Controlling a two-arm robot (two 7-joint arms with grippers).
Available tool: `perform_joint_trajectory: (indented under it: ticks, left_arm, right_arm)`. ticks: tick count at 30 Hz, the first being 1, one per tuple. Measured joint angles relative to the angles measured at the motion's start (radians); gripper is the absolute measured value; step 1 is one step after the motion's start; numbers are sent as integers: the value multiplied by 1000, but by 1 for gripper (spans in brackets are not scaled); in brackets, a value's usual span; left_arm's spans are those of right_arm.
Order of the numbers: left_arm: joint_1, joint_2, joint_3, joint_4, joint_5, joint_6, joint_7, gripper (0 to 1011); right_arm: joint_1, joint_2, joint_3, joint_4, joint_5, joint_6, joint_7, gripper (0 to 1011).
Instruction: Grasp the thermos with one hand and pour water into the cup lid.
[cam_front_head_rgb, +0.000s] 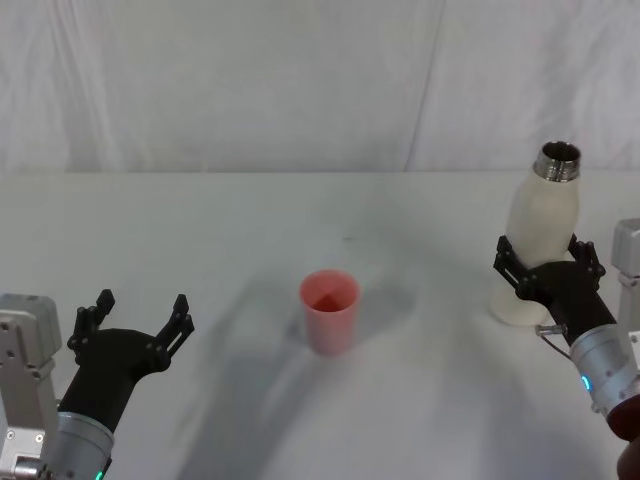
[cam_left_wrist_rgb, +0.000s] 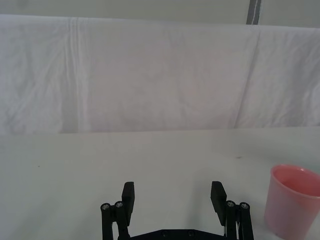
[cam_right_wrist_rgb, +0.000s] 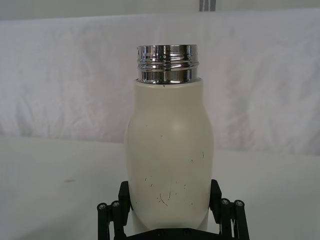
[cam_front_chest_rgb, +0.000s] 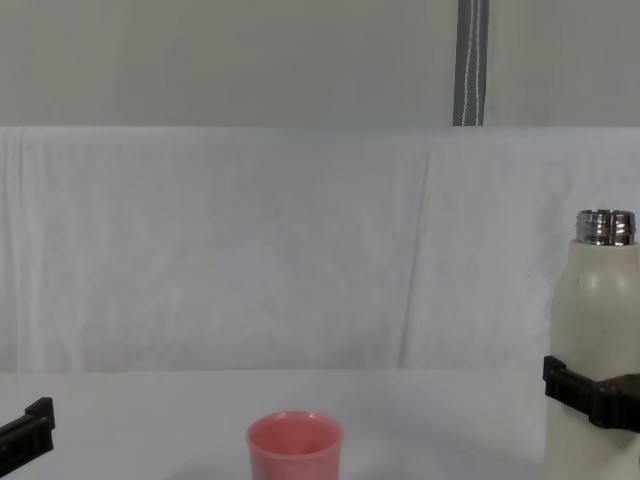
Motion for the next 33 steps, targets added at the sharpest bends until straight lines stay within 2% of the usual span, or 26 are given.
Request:
perform_joint_trajectory:
  ticks: [8,24,33]
  left_arm:
    - [0,0,0,0,0,0,0,1001]
    - [0,0,0,0,0,0,0,1001]
    - [0,0,0,0,0,0,0,1001]
  right_arm:
    - [14,24,-6,-16,-3,15,17,950]
    - [38,48,-22,-76,22,39,46,950]
    - [43,81,-57,-97,-21,50,52,950]
